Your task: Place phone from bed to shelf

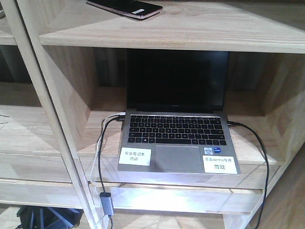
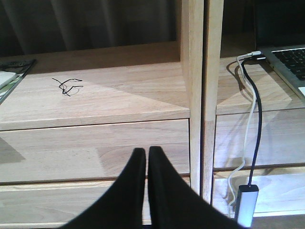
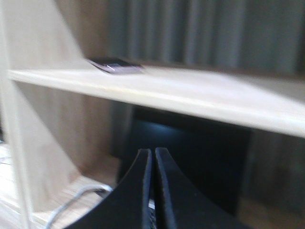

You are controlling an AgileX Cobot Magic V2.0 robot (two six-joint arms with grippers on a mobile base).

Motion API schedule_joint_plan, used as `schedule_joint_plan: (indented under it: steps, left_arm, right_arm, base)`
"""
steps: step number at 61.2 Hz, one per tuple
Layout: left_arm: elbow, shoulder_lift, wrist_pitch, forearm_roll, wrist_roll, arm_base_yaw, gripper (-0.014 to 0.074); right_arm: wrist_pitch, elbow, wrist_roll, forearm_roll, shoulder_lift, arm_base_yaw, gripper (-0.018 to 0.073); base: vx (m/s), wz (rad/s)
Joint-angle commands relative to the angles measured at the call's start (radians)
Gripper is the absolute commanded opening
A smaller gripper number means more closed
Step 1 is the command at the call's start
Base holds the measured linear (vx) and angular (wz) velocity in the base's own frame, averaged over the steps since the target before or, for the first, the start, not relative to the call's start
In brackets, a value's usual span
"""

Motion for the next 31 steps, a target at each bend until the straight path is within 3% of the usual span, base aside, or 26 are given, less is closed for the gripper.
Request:
schedule_joint_plan:
  steps: [1, 7, 12, 19, 31]
  left_arm:
    - [-0.023, -0.004, -0.073, -0.009, -0.006, -0.006, 0.0001]
    - [-0.023, -0.004, -0.073, -0.009, -0.006, -0.006, 0.0001]
    - [-0.023, -0.004, -0.073, -0.009, -0.006, -0.006, 0.0001]
    - [-0.023, -0.004, -0.073, -0.009, -0.006, -0.006, 0.0001]
    - [-0.023, -0.004, -0.073, -0.009, -0.006, -0.006, 0.0001]
  right_arm:
    - [-0.055, -0.026, 0.252, -0.239, 0.012, -0.004, -0.0005]
    - [-0.055, -0.026, 0.479, -0.466, 0.012, -0.004, -0.0005]
    - [-0.047, -0.026, 0.585, -0.577, 0.012, -0.007, -0.0005]
    - [-0.007, -0.023, 0.604, -0.584, 0.007, -0.071, -0.0005]
    - [-0.021, 0.094, 0.596, -0.561, -0.073, -0.248, -0.0005]
  base:
    - [0.00, 0.00]
    - [0.00, 0.00]
    - [0.00, 0.00]
    - [0.00, 0.00]
    - [0.00, 0.00]
